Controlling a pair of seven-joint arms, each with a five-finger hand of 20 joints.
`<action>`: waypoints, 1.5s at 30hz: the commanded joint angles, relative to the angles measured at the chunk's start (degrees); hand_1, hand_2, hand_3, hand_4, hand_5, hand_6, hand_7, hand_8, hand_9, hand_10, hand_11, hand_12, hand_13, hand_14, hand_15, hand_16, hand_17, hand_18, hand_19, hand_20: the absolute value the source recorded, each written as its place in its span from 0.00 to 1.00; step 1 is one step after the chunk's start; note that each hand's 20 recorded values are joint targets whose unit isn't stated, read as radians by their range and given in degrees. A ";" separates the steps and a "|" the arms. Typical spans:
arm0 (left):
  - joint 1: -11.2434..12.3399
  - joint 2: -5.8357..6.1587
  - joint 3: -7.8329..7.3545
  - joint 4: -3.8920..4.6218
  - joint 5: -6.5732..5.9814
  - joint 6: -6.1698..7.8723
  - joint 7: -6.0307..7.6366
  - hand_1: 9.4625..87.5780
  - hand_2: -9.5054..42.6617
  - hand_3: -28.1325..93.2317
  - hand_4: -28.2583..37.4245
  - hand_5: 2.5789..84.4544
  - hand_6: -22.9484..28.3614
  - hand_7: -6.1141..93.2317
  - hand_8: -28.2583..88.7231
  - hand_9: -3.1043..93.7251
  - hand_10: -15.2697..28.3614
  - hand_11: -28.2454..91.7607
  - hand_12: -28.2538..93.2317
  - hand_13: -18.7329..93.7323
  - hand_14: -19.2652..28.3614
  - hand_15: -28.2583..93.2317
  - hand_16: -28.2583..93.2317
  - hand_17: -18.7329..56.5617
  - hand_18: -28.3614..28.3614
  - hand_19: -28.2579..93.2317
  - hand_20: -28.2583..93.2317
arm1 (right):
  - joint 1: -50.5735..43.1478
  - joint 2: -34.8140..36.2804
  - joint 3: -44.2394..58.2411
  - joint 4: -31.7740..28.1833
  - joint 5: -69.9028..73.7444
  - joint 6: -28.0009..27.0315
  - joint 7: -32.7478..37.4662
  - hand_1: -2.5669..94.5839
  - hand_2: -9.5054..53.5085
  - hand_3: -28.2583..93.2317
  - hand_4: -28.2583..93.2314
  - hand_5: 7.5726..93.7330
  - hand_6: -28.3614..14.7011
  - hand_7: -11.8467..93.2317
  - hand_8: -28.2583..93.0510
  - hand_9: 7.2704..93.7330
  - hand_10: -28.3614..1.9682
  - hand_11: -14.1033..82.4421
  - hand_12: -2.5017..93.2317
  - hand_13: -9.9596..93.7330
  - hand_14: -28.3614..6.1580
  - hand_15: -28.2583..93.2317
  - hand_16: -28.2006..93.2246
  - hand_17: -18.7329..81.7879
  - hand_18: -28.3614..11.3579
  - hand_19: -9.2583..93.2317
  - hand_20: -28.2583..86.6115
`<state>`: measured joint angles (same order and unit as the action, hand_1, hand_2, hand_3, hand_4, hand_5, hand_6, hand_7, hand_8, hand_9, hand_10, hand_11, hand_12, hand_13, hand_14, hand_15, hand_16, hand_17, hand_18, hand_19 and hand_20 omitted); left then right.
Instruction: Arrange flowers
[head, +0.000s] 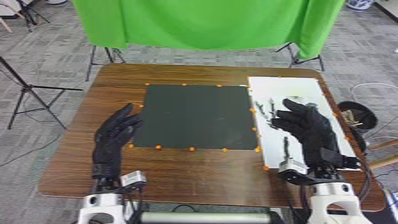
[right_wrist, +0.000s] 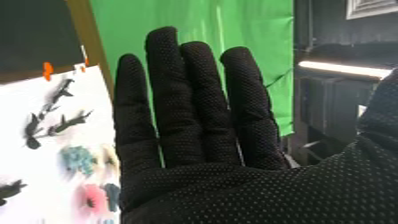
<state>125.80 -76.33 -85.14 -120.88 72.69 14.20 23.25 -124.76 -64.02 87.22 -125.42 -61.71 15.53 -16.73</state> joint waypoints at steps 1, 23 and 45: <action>1.79 0.81 -0.27 1.24 -0.39 -0.38 0.09 0.31 0.00 0.79 0.09 0.46 0.45 0.24 0.16 0.50 0.63 0.40 0.31 0.52 0.75 0.46 0.22 0.39 0.76 0.32 0.40 | -1.75 0.66 2.13 -0.73 0.22 1.65 0.44 0.18 0.00 0.84 0.00 0.52 0.67 0.31 0.13 0.62 0.49 0.26 0.21 0.62 0.46 0.37 0.46 0.47 0.32 0.33 0.58; -0.32 4.35 -0.11 -1.39 -2.45 -0.54 0.57 0.29 0.00 0.80 0.07 0.49 0.46 0.24 0.16 0.51 0.63 0.40 0.31 0.53 0.75 0.46 0.22 0.38 0.74 0.31 0.41 | -1.07 3.42 -2.43 -7.45 -60.10 9.04 51.09 0.35 0.00 0.79 0.01 0.64 0.61 0.33 0.16 0.77 0.47 0.44 0.27 0.87 0.59 0.70 0.44 0.69 0.27 0.97 0.70; 0.48 4.93 0.17 -1.26 -1.71 -2.11 -1.06 0.30 0.00 0.79 0.08 0.49 0.46 0.23 0.16 0.51 0.64 0.40 0.31 0.52 0.75 0.46 0.22 0.38 0.75 0.31 0.40 | 3.58 4.97 -8.26 -2.02 -82.39 -7.11 60.42 0.38 0.00 0.78 0.03 0.70 0.59 0.32 0.17 0.84 0.50 0.44 0.27 0.95 0.71 0.70 0.47 0.78 0.36 1.00 0.71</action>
<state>125.55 -71.54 -85.15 -121.96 70.67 13.39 23.22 -121.93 -59.36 80.28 -129.99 -142.89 9.66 42.10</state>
